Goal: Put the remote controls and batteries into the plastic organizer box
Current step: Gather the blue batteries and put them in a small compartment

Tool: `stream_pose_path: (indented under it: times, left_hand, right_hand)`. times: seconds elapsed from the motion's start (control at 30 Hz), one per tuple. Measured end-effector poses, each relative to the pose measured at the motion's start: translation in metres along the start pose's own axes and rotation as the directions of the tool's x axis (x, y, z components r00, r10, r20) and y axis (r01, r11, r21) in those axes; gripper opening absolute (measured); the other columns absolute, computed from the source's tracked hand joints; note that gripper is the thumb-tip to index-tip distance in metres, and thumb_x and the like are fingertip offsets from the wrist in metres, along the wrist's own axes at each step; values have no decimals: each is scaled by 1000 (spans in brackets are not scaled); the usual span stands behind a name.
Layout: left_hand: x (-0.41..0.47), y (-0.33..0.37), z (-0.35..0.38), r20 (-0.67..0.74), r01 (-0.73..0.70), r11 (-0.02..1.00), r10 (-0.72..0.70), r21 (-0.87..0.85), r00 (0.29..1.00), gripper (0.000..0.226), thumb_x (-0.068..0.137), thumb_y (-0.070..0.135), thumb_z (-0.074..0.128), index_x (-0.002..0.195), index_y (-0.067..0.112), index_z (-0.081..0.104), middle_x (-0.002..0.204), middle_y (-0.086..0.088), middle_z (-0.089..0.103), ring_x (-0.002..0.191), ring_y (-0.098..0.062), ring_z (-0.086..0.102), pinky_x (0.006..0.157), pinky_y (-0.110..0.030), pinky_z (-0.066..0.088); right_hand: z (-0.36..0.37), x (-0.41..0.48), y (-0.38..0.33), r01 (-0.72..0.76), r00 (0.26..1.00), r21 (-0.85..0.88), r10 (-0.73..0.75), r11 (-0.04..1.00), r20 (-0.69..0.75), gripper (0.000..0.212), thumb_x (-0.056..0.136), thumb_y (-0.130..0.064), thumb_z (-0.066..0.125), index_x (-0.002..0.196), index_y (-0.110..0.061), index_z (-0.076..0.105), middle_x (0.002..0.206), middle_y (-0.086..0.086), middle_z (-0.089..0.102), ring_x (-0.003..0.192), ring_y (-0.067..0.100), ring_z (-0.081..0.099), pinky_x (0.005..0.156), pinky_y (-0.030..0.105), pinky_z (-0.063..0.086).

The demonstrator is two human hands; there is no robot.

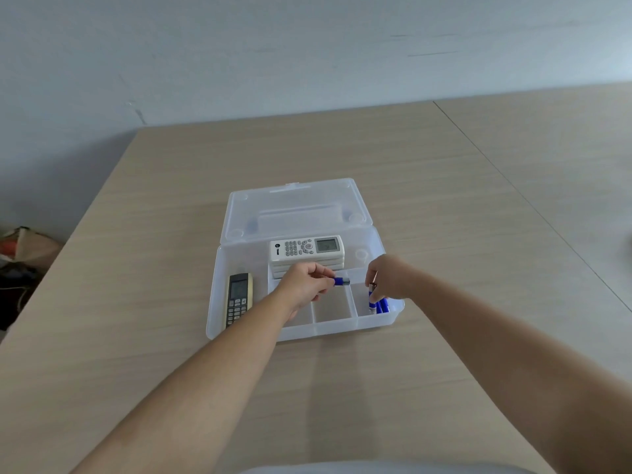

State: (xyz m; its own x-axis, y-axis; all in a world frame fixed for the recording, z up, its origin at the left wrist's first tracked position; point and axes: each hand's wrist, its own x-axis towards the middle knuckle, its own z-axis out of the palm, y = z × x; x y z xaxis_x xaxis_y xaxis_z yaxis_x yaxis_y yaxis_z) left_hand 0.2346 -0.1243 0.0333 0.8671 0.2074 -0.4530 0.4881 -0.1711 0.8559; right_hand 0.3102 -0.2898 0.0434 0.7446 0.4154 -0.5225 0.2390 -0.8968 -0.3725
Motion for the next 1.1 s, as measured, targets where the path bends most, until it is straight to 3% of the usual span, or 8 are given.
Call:
stream_pose_path:
  times: [0.1, 0.37, 0.47, 0.57, 0.7, 0.77, 1.0, 1.1]
  left_hand:
    - [2, -1, -3, -16, -23, 998, 23, -51, 1000, 21, 85, 0, 66, 74, 18, 65, 72, -3, 61, 58, -10, 51, 61, -15, 45]
    - [9, -6, -4, -21, 4, 991, -6, -132, 1000, 16, 84, -5, 65, 80, 10, 63, 74, -6, 64, 54, -2, 65, 59, -12, 54]
    - [8, -4, -3, 19, 86, 979, -84, -186, 996, 16, 90, -4, 56, 101, 5, 62, 78, -7, 62, 66, -11, 62, 71, -20, 52]
    - [4, 6, 2, 28, 127, 971, -124, -204, 992, 16, 96, 4, 47, 101, 11, 60, 76, -3, 52, 64, -12, 54, 61, -22, 43]
    - [1, 17, 11, 41, 86, 986, -81, -140, 996, 26, 96, 9, 40, 86, 23, 60, 75, 1, 48, 65, -11, 52, 58, -24, 37]
    - [1, 19, 15, 48, 89, 984, -82, -154, 995, 26, 96, 9, 40, 85, 23, 58, 76, 1, 50, 66, -12, 56, 58, -25, 38]
    - [-4, 18, 16, 92, 50, 963, -26, -264, 995, 58, 96, -5, 32, 137, 35, 44, 110, -4, 52, 75, -15, 65, 66, -24, 47]
    - [-7, 19, 15, 114, 37, 968, -9, -249, 993, 53, 96, -8, 30, 127, 27, 54, 124, -4, 44, 78, -16, 67, 69, -22, 50]
  right_hand:
    - [6, 5, -2, -3, 1000, -102, 4, 995, 8, 15, 74, -13, 75, 77, -12, 61, 90, 6, 64, 79, 20, 55, 59, 21, 43]
    - [22, 22, -3, 1, 999, -293, 9, 956, 31, 29, 81, -9, 65, 109, -4, 68, 109, 10, 70, 78, 17, 52, 67, 24, 49]
    - [27, 26, 0, 34, 999, -387, -40, 922, -7, 6, 78, -1, 61, 75, -6, 59, 72, 5, 57, 69, 20, 50, 51, 22, 41]
    - [33, 29, 2, 61, 997, -430, -74, 901, -13, 37, 71, 2, 66, 54, -13, 37, 59, 1, 37, 68, 25, 52, 42, 21, 31]
    - [32, 25, 0, 85, 995, -484, -103, 871, -11, 15, 72, 3, 68, 83, -3, 62, 71, 4, 40, 74, 25, 49, 46, 24, 35]
    - [33, 26, 4, 92, 994, -490, -110, 867, -8, 27, 74, 3, 66, 100, -1, 64, 90, 11, 52, 76, 24, 49, 56, 28, 44]
    - [35, 19, 10, 137, 987, -536, -160, 833, 3, 28, 84, 7, 50, 109, 0, 60, 114, 15, 58, 79, 22, 46, 71, 31, 45]
    - [35, 15, 8, 155, 985, -561, -172, 813, 23, 29, 87, 3, 52, 114, -1, 58, 119, 14, 58, 82, 19, 44, 75, 29, 45]
